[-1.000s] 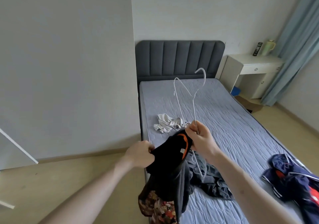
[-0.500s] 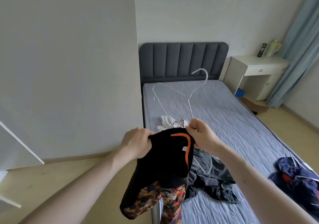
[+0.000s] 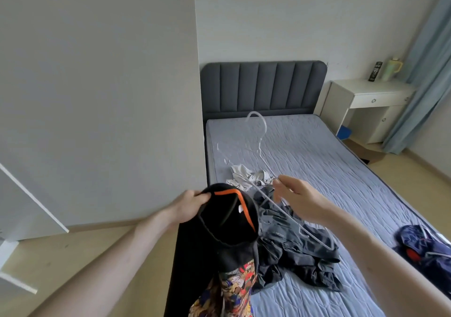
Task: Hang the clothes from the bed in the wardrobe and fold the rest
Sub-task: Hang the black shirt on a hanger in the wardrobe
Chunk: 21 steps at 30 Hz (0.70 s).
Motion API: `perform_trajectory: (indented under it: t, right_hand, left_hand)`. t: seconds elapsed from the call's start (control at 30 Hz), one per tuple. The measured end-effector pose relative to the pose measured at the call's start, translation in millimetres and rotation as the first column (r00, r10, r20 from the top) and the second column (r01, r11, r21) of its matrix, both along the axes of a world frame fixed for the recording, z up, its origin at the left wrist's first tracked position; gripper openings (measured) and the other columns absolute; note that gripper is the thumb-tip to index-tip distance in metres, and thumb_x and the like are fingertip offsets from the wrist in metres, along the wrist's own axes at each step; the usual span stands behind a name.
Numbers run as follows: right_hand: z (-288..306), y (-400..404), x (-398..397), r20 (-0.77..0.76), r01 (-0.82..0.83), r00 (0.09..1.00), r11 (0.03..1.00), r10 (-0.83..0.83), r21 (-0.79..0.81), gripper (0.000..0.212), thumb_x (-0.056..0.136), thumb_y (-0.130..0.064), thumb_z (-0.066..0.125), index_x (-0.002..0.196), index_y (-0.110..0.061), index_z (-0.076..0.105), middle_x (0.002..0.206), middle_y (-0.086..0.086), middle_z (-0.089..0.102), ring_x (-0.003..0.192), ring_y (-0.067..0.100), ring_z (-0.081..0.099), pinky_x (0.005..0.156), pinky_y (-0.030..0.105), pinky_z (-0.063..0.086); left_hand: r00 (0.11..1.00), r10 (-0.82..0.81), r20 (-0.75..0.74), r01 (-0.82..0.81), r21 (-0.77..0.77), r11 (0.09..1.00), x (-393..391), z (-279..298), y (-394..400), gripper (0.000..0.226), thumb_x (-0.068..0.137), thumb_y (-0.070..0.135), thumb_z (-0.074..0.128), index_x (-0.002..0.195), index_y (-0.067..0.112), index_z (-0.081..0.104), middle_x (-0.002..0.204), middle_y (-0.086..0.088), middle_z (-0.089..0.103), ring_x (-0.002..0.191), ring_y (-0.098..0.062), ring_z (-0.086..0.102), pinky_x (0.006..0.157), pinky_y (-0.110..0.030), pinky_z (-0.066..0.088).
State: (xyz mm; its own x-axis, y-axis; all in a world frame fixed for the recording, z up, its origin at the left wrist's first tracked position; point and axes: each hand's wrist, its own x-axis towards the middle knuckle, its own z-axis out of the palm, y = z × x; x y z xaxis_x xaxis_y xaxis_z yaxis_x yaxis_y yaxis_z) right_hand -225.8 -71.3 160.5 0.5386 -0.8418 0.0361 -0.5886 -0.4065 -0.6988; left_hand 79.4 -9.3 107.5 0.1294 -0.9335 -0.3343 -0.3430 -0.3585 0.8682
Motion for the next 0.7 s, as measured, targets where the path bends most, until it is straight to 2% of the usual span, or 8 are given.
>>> perform_trajectory:
  t: [0.07,0.13,0.2,0.23,0.33,0.4,0.57,0.7]
  right_hand:
    - [0,3,-10,-0.013,-0.022,1.000,1.000,0.022,-0.021,0.043,0.107,-0.049,0.037,0.087,-0.023,0.065,0.067,-0.013,0.060,0.050,0.002,0.043,0.052,0.016,0.035]
    - [-1,5,-16,-0.035,-0.019,0.999,0.999,0.017,-0.049,0.032,0.108,-0.043,0.042,0.097,-0.035,0.071,0.071,-0.009,0.064,0.050,0.003,0.043,0.053,0.019,0.035]
    - [0,7,-17,-0.063,-0.013,0.998,0.995,0.007,-0.103,0.027,0.109,-0.037,0.046,0.104,-0.043,0.072,0.063,-0.022,0.061,0.045,0.004,0.042,0.051,0.018,0.035]
    - [1,7,-17,-0.064,-0.010,0.998,0.992,0.002,-0.126,0.027,0.109,-0.035,0.047,0.104,-0.045,0.072,0.059,-0.026,0.059,0.043,0.006,0.040,0.050,0.018,0.035]
    - [5,8,-13,0.003,0.001,1.000,0.992,0.000,-0.130,0.029,0.108,-0.031,0.052,0.097,-0.045,0.075,0.050,-0.013,0.053,0.040,0.009,0.031,0.043,0.020,0.024]
    - [8,8,-11,0.044,0.007,0.999,0.990,-0.001,-0.139,0.029,0.106,-0.031,0.054,0.093,-0.043,0.077,0.047,-0.010,0.049,0.040,0.009,0.027,0.044,0.020,0.017]
    - [13,5,-5,0.050,0.023,0.999,0.984,-0.014,-0.176,0.029,0.104,-0.034,0.055,0.089,-0.041,0.078,0.049,-0.006,0.057,0.037,0.009,0.028,0.042,0.021,0.017]
    - [10,2,-1,-0.014,0.007,1.000,0.983,-0.010,-0.183,0.027,0.106,-0.035,0.056,0.091,-0.040,0.078,0.052,0.005,0.059,0.038,0.010,0.030,0.043,0.024,0.021]
  left_hand:
    - [0.991,0.127,0.035,-0.127,-0.009,0.992,19,-7,-4,0.034,0.104,0.029,0.054,0.106,0.003,0.076,0.110,-0.014,0.077,0.105,-0.030,0.071,0.103,-0.045,0.050]
    - [0.971,0.235,0.031,-0.236,0.019,0.972,39,-15,-8,0.031,0.103,0.028,0.054,0.101,0.006,0.076,0.106,-0.014,0.077,0.105,-0.032,0.071,0.104,-0.046,0.051]
    - [0.955,0.291,0.051,-0.293,0.057,0.954,54,-23,-11,0.031,0.101,0.028,0.053,0.098,0.007,0.075,0.104,-0.016,0.076,0.104,-0.034,0.070,0.101,-0.047,0.051]
    - [0.948,0.309,0.073,-0.314,0.068,0.947,61,-27,-13,0.030,0.100,0.030,0.053,0.097,0.008,0.075,0.103,-0.015,0.076,0.102,-0.033,0.070,0.099,-0.045,0.052]
    - [0.912,0.380,0.157,-0.393,0.067,0.917,76,-33,-15,0.029,0.096,0.034,0.054,0.092,0.011,0.072,0.099,-0.012,0.074,0.092,-0.030,0.068,0.086,-0.038,0.052]
    - [0.890,0.422,0.170,-0.439,0.072,0.896,84,-35,-16,0.033,0.095,0.034,0.054,0.094,0.006,0.071,0.098,-0.014,0.072,0.090,-0.031,0.066,0.077,-0.035,0.048]
    - [0.857,0.461,0.231,-0.482,0.045,0.875,96,-30,-18,0.037,0.096,0.036,0.056,0.095,0.002,0.070,0.090,-0.012,0.069,0.080,-0.029,0.062,0.069,-0.034,0.042]
    - [0.872,0.448,0.197,-0.456,-0.003,0.890,98,-18,-21,0.031,0.097,0.038,0.056,0.087,0.013,0.071,0.087,-0.004,0.070,0.091,-0.028,0.066,0.066,-0.031,0.043]
